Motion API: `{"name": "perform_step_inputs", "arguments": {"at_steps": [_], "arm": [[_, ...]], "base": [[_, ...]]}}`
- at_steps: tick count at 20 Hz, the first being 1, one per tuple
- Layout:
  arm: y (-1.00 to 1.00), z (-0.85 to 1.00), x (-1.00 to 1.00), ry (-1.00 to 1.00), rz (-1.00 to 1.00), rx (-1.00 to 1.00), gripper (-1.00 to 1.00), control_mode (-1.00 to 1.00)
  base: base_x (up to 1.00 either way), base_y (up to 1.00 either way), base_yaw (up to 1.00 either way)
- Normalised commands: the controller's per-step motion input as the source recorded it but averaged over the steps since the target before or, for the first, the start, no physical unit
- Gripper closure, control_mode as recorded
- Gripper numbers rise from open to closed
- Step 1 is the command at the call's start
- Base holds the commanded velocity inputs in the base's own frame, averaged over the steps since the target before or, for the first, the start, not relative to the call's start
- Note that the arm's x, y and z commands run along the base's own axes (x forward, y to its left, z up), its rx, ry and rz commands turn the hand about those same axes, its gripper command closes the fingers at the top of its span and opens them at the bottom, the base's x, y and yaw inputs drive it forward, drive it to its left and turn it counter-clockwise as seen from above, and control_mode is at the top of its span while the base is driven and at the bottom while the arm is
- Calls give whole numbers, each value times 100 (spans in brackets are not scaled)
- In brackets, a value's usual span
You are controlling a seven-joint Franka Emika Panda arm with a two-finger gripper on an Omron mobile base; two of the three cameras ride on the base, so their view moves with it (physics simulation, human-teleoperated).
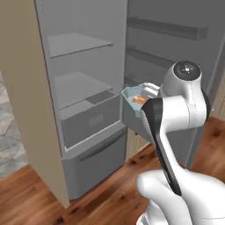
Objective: Place the tupperware containing the shrimp and garlic meal in the microwave. Close the microwave door and press the start button to reheat the meal.
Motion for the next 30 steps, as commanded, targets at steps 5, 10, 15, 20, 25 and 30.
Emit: {"name": "perform_step_inputs", "arguments": {"at_steps": [5,10,15,20,25,30], "arm": [[0,0,0,0,0,0,100,100],[0,0,0,0,0,0,100,100],[0,0,0,0,0,0,100,100],[0,0,0,0,0,0,100,100],[0,0,0,0,0,0,100,100],[0,0,0,0,0,0,100,100]], "base": [[-11,-26,-65],[-16,-5,-73],[-26,0,-77],[-21,0,-77],[-6,0,-67],[-19,0,-60]]}}
